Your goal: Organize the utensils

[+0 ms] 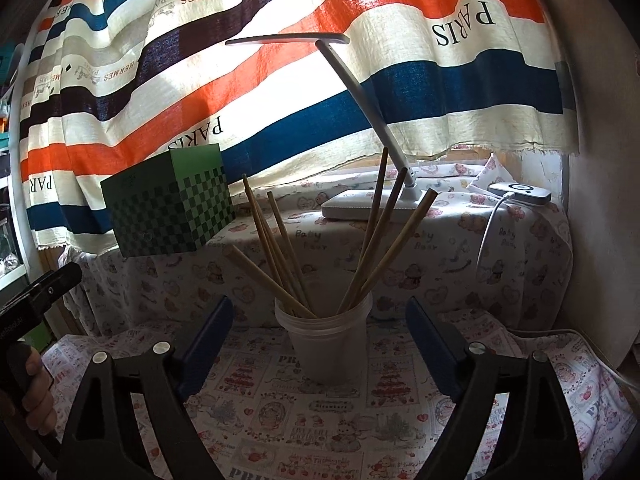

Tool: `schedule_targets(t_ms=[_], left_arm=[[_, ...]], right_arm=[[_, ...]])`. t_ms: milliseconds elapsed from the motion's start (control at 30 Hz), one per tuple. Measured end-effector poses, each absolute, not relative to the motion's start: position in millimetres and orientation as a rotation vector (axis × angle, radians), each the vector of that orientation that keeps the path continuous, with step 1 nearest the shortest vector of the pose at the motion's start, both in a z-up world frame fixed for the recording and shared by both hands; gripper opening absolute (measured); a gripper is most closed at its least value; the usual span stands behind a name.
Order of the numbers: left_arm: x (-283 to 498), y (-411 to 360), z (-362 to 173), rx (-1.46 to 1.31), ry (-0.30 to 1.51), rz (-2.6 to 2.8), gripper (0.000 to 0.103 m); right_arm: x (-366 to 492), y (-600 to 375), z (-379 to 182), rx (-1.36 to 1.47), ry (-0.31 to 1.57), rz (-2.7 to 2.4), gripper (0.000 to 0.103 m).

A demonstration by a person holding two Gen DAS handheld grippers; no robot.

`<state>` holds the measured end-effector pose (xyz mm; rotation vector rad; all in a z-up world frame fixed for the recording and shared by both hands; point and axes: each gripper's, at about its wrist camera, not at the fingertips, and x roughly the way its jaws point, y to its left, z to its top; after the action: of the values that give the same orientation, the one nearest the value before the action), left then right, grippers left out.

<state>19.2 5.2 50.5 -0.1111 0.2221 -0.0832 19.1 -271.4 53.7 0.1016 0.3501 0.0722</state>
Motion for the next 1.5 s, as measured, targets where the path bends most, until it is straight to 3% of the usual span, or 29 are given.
schedule_targets(t_ms=[633,833,933,1500], left_arm=[[27.1,3.6,-1.0,-0.053,0.291,-0.031,0.102],[27.3,9.1,-2.3,-0.074,0.301,-0.016,0.102],[25.3,-0.7,-1.9,-0.021,0.290,0.013,0.102],[22.4,-5.5,-0.9,-0.004,0.283,-0.012,0.102]], right_arm=[[31.4,-251.6,15.4,-0.031,0.349,0.035,0.094],[32.4,-257.4,15.2,0.001,0.346,0.020,0.094],[33.3,-252.1,15.0,-0.026,0.351,0.015,0.103],[28.4,-243.5,15.3,-0.038,0.336,0.036,0.103]])
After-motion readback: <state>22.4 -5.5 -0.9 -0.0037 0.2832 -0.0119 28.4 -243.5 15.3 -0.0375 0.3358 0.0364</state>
